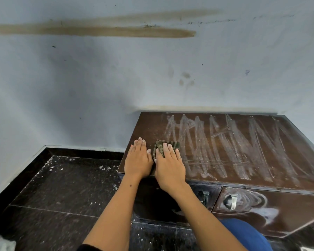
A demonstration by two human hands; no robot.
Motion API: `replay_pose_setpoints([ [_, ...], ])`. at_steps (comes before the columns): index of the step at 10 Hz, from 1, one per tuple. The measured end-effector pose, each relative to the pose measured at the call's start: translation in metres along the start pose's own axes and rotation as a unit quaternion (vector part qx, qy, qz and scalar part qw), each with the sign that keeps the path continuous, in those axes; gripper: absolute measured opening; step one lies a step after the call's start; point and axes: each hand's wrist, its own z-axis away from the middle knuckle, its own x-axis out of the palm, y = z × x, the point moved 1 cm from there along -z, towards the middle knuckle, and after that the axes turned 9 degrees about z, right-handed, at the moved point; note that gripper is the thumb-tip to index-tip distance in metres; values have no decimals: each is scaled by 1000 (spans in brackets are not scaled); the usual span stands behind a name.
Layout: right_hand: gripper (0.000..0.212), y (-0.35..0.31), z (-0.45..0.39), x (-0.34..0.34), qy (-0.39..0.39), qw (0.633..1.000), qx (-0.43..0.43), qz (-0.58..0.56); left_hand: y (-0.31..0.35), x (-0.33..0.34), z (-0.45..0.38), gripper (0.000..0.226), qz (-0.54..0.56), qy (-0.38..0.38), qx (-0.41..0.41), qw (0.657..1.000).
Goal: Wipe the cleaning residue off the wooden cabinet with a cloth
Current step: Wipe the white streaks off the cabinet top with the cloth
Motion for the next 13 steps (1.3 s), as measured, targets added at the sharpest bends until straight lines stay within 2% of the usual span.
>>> replay_pose_setpoints([
  [2,46,0,27,5,33,999,6,-2,-1,1,-1,52,2,11,1,1000],
  [4,47,3,2,0,9,1000,-5,-6,0,1,-3,52,6,8,0,1000],
  [8,48,8,15,1,0,999,-39,0,-1,0,-1,51,35,30,-5,999],
  [11,50,5,-5,-5,-43,998,-45,6,2,-4,-3,50,34,29,-6,999],
  [13,51,8,38,0,1,1000,-20,-8,1,0,1,50,34,31,-6,999],
])
